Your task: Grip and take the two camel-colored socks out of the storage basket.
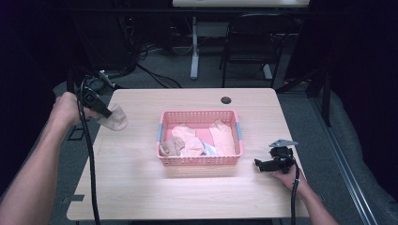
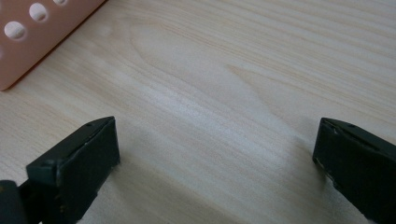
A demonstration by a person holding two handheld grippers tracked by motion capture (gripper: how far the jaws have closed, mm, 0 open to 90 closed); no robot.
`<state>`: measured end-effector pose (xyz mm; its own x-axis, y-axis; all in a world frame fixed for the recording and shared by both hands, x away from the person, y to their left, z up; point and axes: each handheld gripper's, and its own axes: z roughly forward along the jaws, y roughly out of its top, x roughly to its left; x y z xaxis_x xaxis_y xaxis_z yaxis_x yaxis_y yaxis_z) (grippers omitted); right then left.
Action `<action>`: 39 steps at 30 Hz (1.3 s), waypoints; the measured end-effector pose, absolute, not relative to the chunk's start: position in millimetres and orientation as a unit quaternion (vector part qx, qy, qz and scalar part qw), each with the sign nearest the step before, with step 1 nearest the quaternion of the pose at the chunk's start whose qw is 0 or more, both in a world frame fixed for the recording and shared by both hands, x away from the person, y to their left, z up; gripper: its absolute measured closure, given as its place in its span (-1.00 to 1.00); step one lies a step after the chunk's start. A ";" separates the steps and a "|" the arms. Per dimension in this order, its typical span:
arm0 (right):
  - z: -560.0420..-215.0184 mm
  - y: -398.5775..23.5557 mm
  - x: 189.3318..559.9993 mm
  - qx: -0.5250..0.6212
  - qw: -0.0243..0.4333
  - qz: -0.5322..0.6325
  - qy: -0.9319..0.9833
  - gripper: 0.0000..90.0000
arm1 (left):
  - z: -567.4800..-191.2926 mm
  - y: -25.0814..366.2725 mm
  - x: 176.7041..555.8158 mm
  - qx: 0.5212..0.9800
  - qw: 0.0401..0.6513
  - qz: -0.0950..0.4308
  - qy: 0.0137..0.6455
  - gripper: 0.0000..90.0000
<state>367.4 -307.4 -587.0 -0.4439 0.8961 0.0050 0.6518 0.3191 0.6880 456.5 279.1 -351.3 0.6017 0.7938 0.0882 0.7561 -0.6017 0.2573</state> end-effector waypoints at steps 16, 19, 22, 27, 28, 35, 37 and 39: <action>-586.8 -307.4 367.3 0.491 0.194 0.316 0.788 -1.00 | -420.2 285.6 462.7 0.883 0.079 0.073 0.456 0.90; -586.8 -307.4 367.3 0.491 0.194 0.316 0.788 -1.00 | -437.3 283.9 463.8 0.882 0.078 0.067 0.459 0.90; -586.8 -307.4 367.2 0.491 0.194 0.316 0.788 -1.00 | -448.8 283.5 464.8 0.882 0.075 0.064 0.461 0.90; -586.7 -307.3 367.1 0.491 0.195 0.315 0.788 -1.00 | -470.3 284.6 466.1 0.877 0.078 0.060 0.471 0.89; -586.8 -307.3 367.1 0.491 0.193 0.317 0.788 -1.00 | -474.8 285.4 466.6 0.876 0.076 0.057 0.473 0.89; -586.9 -307.4 367.1 0.490 0.193 0.317 0.789 -1.00 | -494.8 293.4 467.3 0.867 0.080 0.046 0.490 0.84; -586.9 -307.4 367.1 0.490 0.193 0.318 0.789 -1.00 | -501.5 296.6 466.5 0.861 0.083 0.042 0.499 0.80; -586.8 -307.4 367.1 0.490 0.193 0.317 0.789 -1.00 | -503.0 297.3 466.0 0.861 0.085 0.037 0.499 0.75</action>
